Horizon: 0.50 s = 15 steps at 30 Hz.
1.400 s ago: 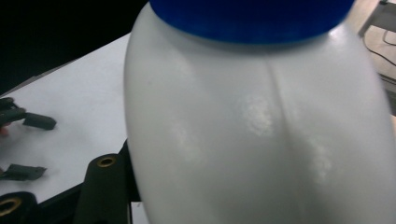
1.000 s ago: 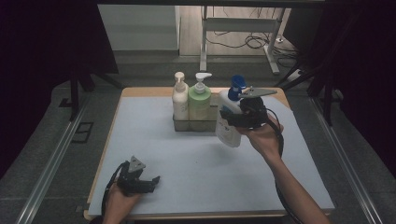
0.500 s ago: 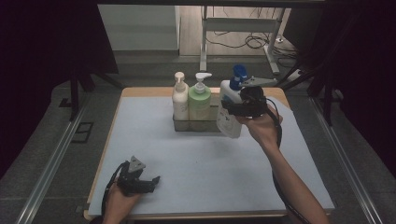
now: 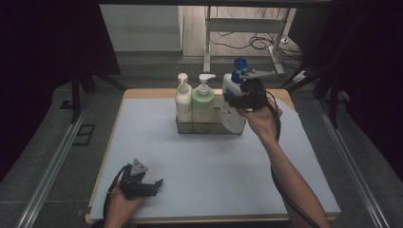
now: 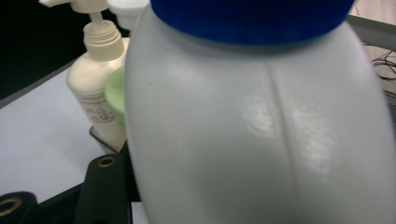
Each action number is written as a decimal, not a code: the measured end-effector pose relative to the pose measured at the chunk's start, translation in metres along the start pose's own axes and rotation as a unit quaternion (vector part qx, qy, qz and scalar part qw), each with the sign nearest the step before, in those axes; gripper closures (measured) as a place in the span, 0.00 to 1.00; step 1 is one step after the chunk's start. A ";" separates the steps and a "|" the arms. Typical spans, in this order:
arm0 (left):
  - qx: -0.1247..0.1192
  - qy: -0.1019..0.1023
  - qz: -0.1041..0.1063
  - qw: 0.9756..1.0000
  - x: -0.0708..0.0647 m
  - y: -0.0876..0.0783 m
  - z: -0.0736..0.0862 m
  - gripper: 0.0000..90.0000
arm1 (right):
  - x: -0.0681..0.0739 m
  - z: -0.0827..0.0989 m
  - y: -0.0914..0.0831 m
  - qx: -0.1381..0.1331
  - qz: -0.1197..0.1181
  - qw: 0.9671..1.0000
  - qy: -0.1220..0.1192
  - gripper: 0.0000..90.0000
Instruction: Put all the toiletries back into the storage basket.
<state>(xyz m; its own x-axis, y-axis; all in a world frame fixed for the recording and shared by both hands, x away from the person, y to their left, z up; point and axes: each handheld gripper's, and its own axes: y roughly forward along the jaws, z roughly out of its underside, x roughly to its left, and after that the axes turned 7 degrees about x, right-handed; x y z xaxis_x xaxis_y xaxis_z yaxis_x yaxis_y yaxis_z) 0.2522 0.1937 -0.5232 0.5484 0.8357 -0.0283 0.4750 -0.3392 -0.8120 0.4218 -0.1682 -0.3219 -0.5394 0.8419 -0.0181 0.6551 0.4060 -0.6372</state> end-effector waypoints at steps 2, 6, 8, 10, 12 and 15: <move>0.000 0.000 0.000 1.000 0.000 0.000 0.000 0.14 | -0.002 -0.002 0.002 -0.001 0.004 1.000 0.001 0.44; 0.000 0.000 0.000 1.000 0.000 0.000 0.000 0.14 | -0.005 -0.007 0.007 -0.003 0.010 1.000 0.004 0.44; 0.000 0.000 0.000 1.000 0.000 0.000 0.000 0.14 | -0.006 -0.009 0.010 -0.005 0.013 1.000 0.005 0.44; 0.000 0.000 0.000 1.000 0.000 0.000 0.000 0.14 | -0.008 -0.010 0.012 -0.006 0.015 1.000 0.007 0.44; 0.000 0.000 0.000 1.000 0.000 0.000 0.000 0.14 | -0.008 -0.011 0.015 -0.007 0.014 1.000 0.011 0.44; 0.000 0.000 0.000 1.000 0.000 0.000 0.000 0.14 | -0.009 -0.014 0.020 -0.008 0.016 1.000 0.014 0.44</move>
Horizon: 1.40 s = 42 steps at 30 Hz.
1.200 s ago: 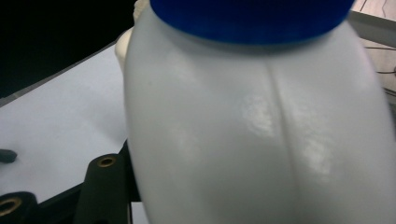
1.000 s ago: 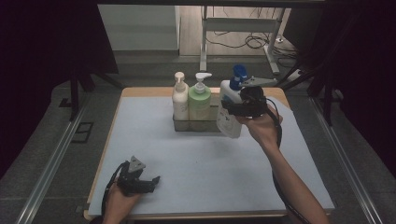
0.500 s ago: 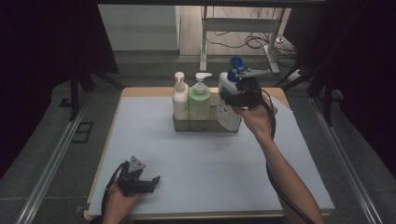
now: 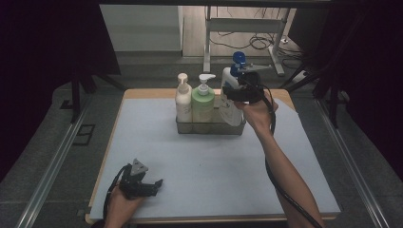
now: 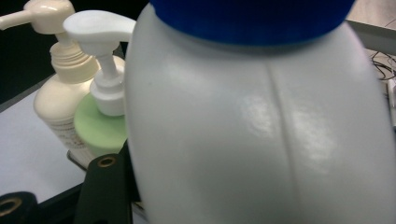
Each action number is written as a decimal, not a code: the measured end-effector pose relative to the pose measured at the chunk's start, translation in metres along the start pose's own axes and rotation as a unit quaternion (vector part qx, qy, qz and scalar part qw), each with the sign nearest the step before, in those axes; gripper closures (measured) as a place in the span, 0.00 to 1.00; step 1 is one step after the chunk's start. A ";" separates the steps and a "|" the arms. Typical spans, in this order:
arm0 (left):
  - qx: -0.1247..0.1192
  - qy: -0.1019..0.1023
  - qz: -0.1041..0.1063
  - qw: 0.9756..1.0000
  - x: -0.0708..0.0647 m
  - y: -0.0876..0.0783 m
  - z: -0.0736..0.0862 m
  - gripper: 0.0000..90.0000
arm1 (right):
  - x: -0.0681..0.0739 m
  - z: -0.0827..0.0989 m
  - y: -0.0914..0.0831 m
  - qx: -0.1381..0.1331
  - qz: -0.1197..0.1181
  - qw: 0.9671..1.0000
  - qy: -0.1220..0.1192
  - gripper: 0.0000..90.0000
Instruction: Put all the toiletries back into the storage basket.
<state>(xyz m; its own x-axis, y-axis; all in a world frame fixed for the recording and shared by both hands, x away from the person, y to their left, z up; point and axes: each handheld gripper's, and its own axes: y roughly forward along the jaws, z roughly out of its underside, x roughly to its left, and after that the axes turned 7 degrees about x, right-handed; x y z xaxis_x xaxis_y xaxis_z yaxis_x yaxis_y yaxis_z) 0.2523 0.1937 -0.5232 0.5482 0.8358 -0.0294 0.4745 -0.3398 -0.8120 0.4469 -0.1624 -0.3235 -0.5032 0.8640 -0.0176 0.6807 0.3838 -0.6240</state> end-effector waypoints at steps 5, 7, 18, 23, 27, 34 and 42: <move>0.000 0.000 0.000 1.000 0.000 0.000 0.000 0.14 | -0.002 -0.003 0.007 -0.001 0.006 1.000 0.004 0.44; 0.000 0.000 0.001 1.000 0.000 0.000 0.000 0.14 | -0.003 -0.005 0.010 -0.003 0.008 1.000 0.007 0.44; 0.001 0.000 0.001 1.000 0.000 0.000 0.000 0.14 | -0.009 -0.005 0.025 -0.001 0.016 1.000 0.014 0.44; 0.001 0.000 0.001 1.000 0.000 0.000 0.000 0.14 | -0.011 -0.001 0.032 0.001 0.015 1.000 0.017 0.44; 0.001 0.000 0.001 1.000 0.000 0.000 0.000 0.14 | -0.012 0.002 0.037 0.003 0.019 1.000 0.015 0.44; 0.001 0.000 0.001 1.000 0.000 0.000 0.000 0.14 | -0.012 0.008 0.043 0.007 0.014 1.000 0.016 0.44; 0.001 0.000 0.001 1.000 0.000 0.000 0.000 0.14 | -0.010 0.015 0.047 0.009 0.016 1.000 0.015 0.44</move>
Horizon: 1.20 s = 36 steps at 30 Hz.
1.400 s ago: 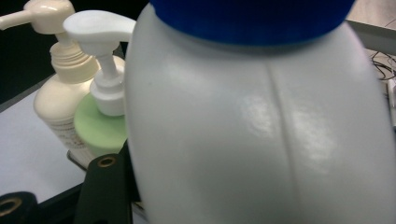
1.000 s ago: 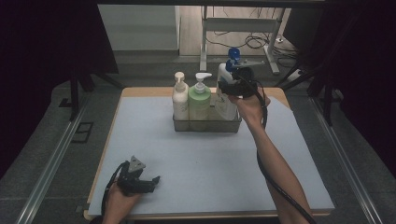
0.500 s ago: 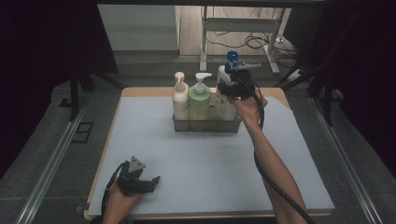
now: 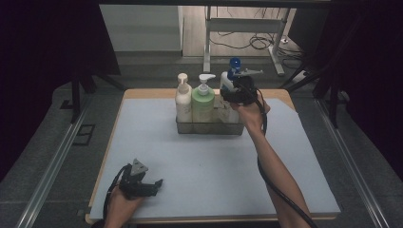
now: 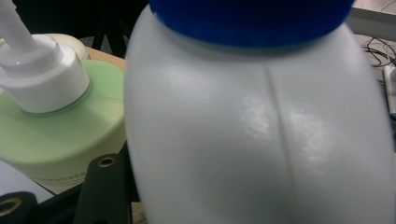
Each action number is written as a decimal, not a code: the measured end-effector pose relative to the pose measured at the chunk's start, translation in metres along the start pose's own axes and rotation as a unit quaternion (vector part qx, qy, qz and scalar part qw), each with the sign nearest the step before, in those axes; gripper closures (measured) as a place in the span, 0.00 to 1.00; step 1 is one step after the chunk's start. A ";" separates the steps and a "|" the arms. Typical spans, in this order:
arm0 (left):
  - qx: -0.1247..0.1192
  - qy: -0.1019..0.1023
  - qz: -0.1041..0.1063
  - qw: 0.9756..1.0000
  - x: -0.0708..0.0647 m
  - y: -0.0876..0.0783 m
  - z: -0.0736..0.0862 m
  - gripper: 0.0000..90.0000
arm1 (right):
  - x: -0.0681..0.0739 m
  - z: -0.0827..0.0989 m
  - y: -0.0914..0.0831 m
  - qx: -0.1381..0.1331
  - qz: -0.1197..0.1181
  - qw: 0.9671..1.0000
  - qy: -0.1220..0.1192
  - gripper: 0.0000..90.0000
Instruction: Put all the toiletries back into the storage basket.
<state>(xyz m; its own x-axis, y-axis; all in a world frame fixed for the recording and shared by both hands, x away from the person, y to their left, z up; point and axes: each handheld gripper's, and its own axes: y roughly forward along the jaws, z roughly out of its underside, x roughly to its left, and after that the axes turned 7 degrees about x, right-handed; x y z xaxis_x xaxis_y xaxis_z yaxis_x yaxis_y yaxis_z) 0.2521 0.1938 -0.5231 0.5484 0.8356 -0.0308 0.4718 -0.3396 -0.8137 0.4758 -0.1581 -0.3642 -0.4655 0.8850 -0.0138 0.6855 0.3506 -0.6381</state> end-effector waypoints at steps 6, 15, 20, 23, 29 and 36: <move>-0.001 -0.002 0.000 1.000 0.000 0.000 0.000 0.14 | 0.001 0.005 0.001 -0.001 0.002 1.000 -0.002 0.44; -0.001 0.000 0.000 1.000 0.000 0.000 0.000 0.14 | 0.000 0.013 0.008 0.007 0.005 1.000 -0.003 0.44; -0.001 0.000 0.000 1.000 0.000 0.000 0.000 0.14 | 0.000 0.017 0.011 0.009 0.006 1.000 -0.001 0.44; -0.001 0.000 0.000 1.000 0.000 0.000 0.000 0.14 | 0.000 0.019 0.012 0.010 0.005 1.000 0.002 0.44; -0.001 0.000 0.000 1.000 0.000 0.000 0.000 0.14 | 0.000 0.026 0.017 0.019 0.004 1.000 0.005 0.44; -0.001 -0.001 0.001 1.000 0.000 0.000 0.000 0.14 | -0.002 0.032 0.020 0.023 -0.002 1.000 0.009 0.44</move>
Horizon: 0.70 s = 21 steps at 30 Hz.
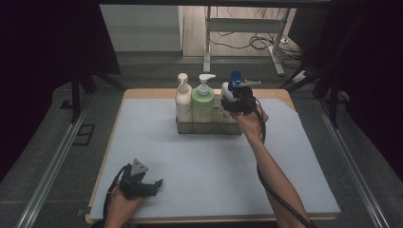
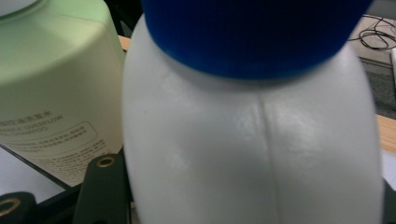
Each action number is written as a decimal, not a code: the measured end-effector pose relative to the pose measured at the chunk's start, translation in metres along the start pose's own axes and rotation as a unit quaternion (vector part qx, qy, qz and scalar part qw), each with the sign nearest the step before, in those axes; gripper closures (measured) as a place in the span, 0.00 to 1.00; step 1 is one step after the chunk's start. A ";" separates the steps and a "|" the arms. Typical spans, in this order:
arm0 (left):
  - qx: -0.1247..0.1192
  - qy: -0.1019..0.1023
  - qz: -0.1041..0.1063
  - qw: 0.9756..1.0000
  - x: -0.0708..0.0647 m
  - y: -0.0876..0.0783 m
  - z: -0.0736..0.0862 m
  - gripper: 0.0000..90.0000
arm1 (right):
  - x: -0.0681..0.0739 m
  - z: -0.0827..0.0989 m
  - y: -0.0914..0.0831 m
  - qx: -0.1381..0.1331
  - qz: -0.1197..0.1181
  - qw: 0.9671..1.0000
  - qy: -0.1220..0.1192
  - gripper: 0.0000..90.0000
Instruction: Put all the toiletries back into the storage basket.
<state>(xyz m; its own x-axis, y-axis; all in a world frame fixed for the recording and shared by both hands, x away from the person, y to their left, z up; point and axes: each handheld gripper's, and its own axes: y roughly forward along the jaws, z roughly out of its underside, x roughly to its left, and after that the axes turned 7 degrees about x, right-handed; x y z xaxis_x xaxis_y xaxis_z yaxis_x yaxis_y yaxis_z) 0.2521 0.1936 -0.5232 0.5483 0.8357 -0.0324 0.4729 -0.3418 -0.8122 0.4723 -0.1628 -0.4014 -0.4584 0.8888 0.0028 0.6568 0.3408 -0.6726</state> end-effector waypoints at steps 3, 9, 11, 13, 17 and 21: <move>0.000 0.000 0.000 1.000 0.000 0.000 0.000 0.14 | 0.000 0.000 0.000 0.000 0.000 1.000 -0.001 0.44; 0.000 0.000 0.000 1.000 0.000 0.000 0.000 0.14 | -0.002 -0.003 0.002 0.009 -0.006 1.000 0.000 0.43; 0.000 0.000 0.000 1.000 0.000 0.000 0.000 0.14 | -0.002 -0.004 0.003 0.011 -0.006 1.000 0.000 0.43; 0.001 0.001 -0.001 1.000 0.000 0.000 0.000 0.14 | -0.002 -0.004 0.004 0.012 -0.006 1.000 0.002 0.42; 0.000 0.000 0.000 1.000 0.000 0.000 0.000 0.14 | -0.003 -0.003 0.004 0.013 -0.011 1.000 0.001 0.41; 0.000 0.000 0.000 1.000 0.000 0.000 0.000 0.14 | -0.006 -0.001 0.001 0.010 -0.021 1.000 -0.001 0.39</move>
<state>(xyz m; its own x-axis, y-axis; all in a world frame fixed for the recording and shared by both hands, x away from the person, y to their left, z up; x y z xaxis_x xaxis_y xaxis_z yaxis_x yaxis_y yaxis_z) 0.2521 0.1936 -0.5232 0.5485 0.8356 -0.0316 0.4729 -0.3411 -0.8124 0.4769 -0.1676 -0.4015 -0.4868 0.8730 0.0305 0.6242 0.3720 -0.6870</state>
